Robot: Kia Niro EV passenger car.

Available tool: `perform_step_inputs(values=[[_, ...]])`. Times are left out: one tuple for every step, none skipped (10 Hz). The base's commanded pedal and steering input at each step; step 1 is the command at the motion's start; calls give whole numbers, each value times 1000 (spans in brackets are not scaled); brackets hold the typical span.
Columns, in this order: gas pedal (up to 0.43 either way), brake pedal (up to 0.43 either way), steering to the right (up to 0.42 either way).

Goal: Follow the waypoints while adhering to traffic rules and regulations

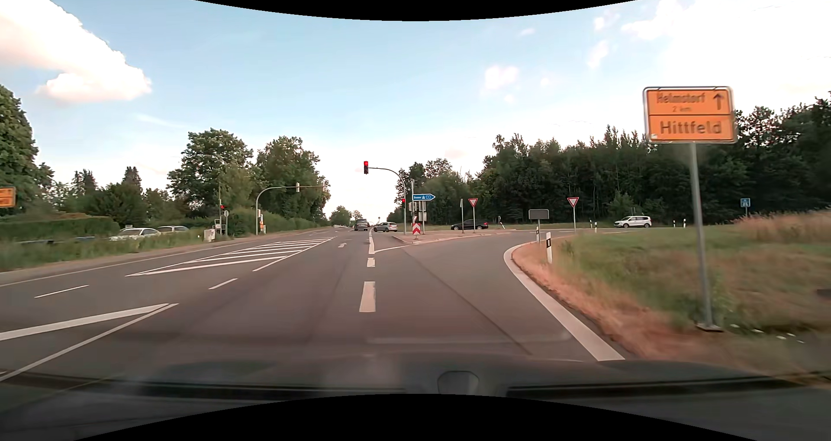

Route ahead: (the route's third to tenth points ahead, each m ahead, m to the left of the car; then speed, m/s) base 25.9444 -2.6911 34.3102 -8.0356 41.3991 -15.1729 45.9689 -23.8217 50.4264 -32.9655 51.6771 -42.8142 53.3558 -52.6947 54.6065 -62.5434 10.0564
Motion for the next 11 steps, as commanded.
perform_step_inputs(values=[[0,0,31],[0,0,31],[0,0,31],[0,0,32],[0,0,32],[0,0,33],[0,0,33],[28,0,34],[47,0,38],[67,0,42],[87,0,49]])
